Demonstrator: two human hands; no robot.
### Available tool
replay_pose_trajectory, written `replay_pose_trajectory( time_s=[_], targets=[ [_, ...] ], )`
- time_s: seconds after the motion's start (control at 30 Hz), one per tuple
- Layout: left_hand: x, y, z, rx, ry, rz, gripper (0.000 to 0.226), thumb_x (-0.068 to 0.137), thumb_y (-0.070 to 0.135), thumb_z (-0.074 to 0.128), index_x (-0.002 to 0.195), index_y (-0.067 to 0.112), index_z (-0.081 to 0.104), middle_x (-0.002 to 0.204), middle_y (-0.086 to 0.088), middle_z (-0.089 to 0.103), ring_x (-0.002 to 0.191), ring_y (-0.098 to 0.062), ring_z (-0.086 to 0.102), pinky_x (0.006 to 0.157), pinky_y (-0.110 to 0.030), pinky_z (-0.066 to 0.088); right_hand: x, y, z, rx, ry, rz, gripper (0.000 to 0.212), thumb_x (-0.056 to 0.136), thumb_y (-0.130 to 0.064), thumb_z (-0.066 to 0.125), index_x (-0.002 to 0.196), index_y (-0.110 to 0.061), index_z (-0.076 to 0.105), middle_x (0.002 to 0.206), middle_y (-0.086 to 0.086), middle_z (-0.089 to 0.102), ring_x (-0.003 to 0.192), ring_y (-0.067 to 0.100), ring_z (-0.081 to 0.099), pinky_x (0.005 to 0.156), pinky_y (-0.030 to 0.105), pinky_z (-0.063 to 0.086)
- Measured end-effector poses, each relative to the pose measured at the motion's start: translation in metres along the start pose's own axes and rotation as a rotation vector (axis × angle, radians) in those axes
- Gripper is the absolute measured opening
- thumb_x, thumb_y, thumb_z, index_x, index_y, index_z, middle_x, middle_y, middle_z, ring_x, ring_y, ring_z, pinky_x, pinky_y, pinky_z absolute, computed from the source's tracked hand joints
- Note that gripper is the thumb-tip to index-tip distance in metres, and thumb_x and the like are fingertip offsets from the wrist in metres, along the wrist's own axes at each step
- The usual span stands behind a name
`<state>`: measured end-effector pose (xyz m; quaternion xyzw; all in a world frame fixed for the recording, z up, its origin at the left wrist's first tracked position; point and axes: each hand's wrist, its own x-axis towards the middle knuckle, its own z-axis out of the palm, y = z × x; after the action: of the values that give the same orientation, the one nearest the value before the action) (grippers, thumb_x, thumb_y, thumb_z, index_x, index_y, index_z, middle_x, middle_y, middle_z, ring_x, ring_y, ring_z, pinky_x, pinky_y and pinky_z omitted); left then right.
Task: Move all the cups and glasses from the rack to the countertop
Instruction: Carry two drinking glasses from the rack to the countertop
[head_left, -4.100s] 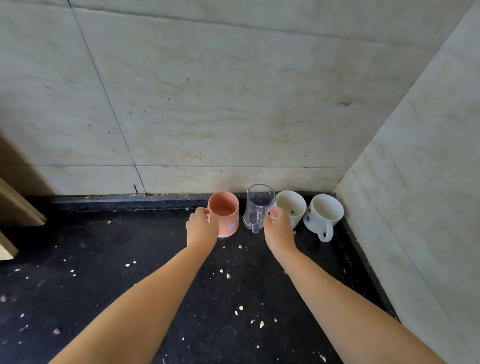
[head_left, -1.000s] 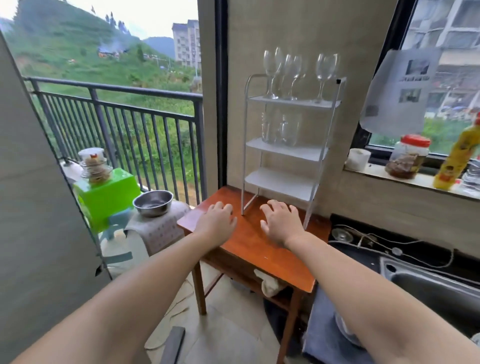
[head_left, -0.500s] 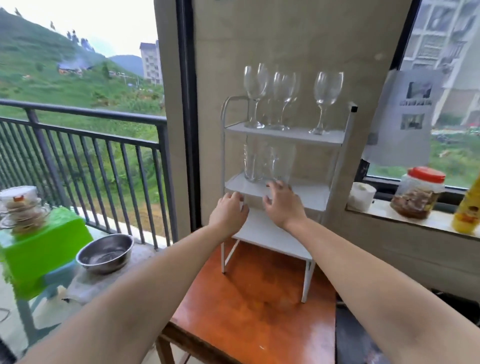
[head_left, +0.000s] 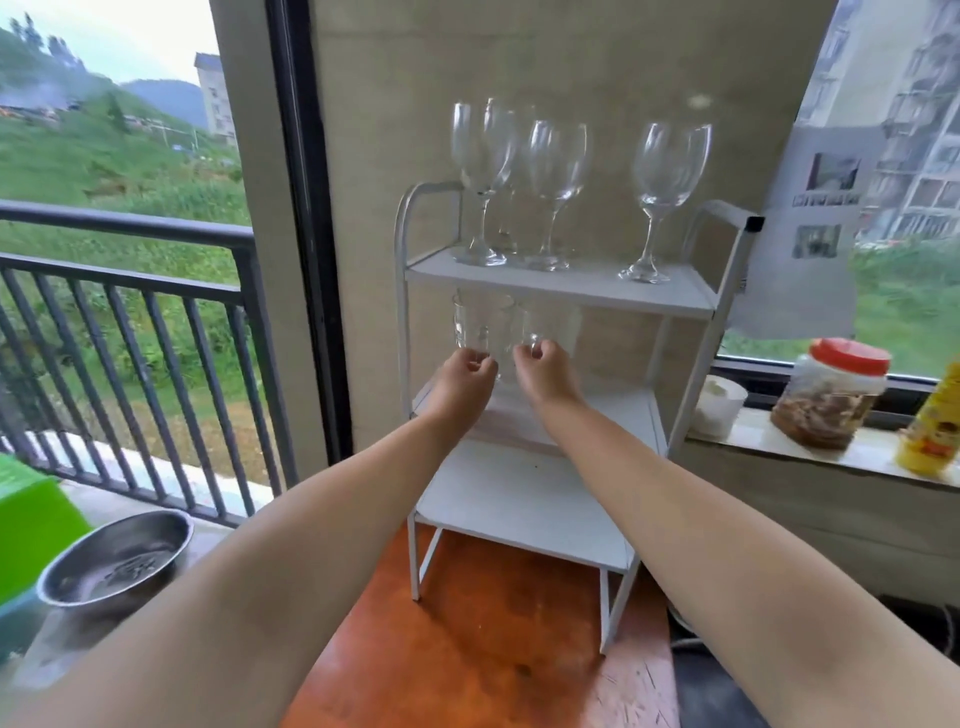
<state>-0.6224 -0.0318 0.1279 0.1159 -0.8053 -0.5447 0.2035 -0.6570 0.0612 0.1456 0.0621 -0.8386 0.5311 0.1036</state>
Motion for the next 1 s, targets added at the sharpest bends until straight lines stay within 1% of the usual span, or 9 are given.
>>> replay_pose_trajectory(
  time_s=[0.1, 0.3, 0.37, 0.43, 0.5, 0.67, 0.73, 0.83, 1.0],
  targets=[
    [0.002, 0.004, 0.005, -0.214, -0.097, -0.046, 0.019, 0.095, 0.022, 0.044, 0.096, 0.012, 0.059, 0.079, -0.001, 0.062, 0.076, -0.016, 0.056, 0.074, -0.034, 0.047, 0.001, -0.007, -0.002, 0.146, -0.037, 0.059, 0.020, 0.089, -0.013, 0.047, 0.074, -0.007, 0.059, 0.079, 0.014, 0.058, 0.079, 0.027, 0.053, 0.078, 0.045, 0.049],
    [0.008, 0.013, 0.006, -0.363, -0.165, -0.142, 0.035, 0.100, 0.036, 0.034, 0.097, 0.007, 0.053, 0.075, -0.003, 0.048, 0.074, -0.018, 0.049, 0.093, -0.048, 0.052, -0.007, -0.006, -0.015, 0.366, 0.026, 0.159, 0.035, 0.095, -0.016, 0.041, 0.061, -0.010, 0.049, 0.061, 0.004, 0.049, 0.057, 0.018, 0.047, 0.056, 0.032, 0.044],
    [0.005, 0.016, 0.006, -0.400, -0.172, -0.164, 0.049, 0.100, 0.039, 0.033, 0.125, 0.000, 0.047, 0.095, -0.016, 0.057, 0.091, -0.026, 0.057, 0.094, -0.047, 0.051, -0.008, -0.003, -0.024, 0.309, 0.088, 0.142, 0.038, 0.094, -0.020, 0.040, 0.058, -0.012, 0.047, 0.058, 0.003, 0.048, 0.061, 0.022, 0.049, 0.065, 0.038, 0.048],
    [-0.001, 0.017, 0.006, -0.393, -0.165, -0.161, 0.053, 0.100, 0.041, 0.032, 0.133, 0.001, 0.042, 0.135, -0.026, 0.047, 0.125, -0.039, 0.047, 0.095, -0.046, 0.050, -0.010, 0.000, -0.031, 0.268, 0.116, 0.135, 0.040, 0.095, -0.023, 0.038, 0.056, -0.012, 0.044, 0.058, 0.003, 0.046, 0.062, 0.021, 0.047, 0.072, 0.040, 0.048],
    [-0.006, 0.015, 0.006, -0.389, -0.156, -0.158, 0.054, 0.100, 0.041, 0.032, 0.134, 0.001, 0.041, 0.143, -0.027, 0.040, 0.131, -0.041, 0.040, 0.094, -0.045, 0.050, -0.014, 0.001, -0.035, 0.261, 0.113, 0.127, 0.040, 0.095, -0.024, 0.037, 0.057, -0.013, 0.041, 0.059, 0.003, 0.043, 0.062, 0.021, 0.045, 0.071, 0.038, 0.044],
    [-0.023, 0.021, 0.001, -0.434, -0.121, -0.134, 0.054, 0.099, 0.043, 0.032, 0.133, 0.002, 0.044, 0.079, -0.004, 0.050, 0.092, -0.021, 0.048, 0.084, -0.039, 0.051, -0.031, -0.004, -0.042, 0.238, 0.087, 0.102, 0.038, 0.096, -0.027, 0.037, 0.061, -0.013, 0.040, 0.065, 0.005, 0.041, 0.078, 0.025, 0.047, 0.079, 0.044, 0.047],
    [-0.033, 0.023, -0.003, -0.449, -0.104, -0.133, 0.053, 0.100, 0.042, 0.033, 0.133, 0.003, 0.045, 0.079, -0.004, 0.049, 0.092, -0.023, 0.047, 0.081, -0.038, 0.051, -0.043, -0.005, -0.045, 0.256, 0.068, 0.095, 0.038, 0.097, -0.029, 0.037, 0.063, -0.013, 0.041, 0.065, 0.004, 0.042, 0.077, 0.025, 0.047, 0.078, 0.043, 0.046],
    [-0.049, 0.025, -0.010, -0.451, -0.095, -0.127, 0.052, 0.099, 0.042, 0.033, 0.135, 0.004, 0.044, 0.119, -0.025, 0.054, 0.114, -0.040, 0.052, 0.077, -0.036, 0.050, -0.063, -0.006, -0.049, 0.283, 0.066, 0.059, 0.040, 0.099, -0.030, 0.037, 0.062, -0.014, 0.041, 0.061, 0.004, 0.041, 0.070, 0.024, 0.045, 0.071, 0.038, 0.041],
    [-0.076, 0.027, -0.029, -0.468, -0.091, -0.102, 0.046, 0.098, 0.043, 0.032, 0.125, 0.011, 0.050, 0.074, 0.004, 0.041, 0.067, -0.010, 0.041, 0.068, -0.031, 0.050, -0.099, -0.019, -0.063, 0.311, 0.092, 0.026, 0.036, 0.096, -0.024, 0.038, 0.060, -0.017, 0.032, 0.061, 0.005, 0.032, 0.063, 0.020, 0.033, 0.067, 0.035, 0.032]
  ],
)
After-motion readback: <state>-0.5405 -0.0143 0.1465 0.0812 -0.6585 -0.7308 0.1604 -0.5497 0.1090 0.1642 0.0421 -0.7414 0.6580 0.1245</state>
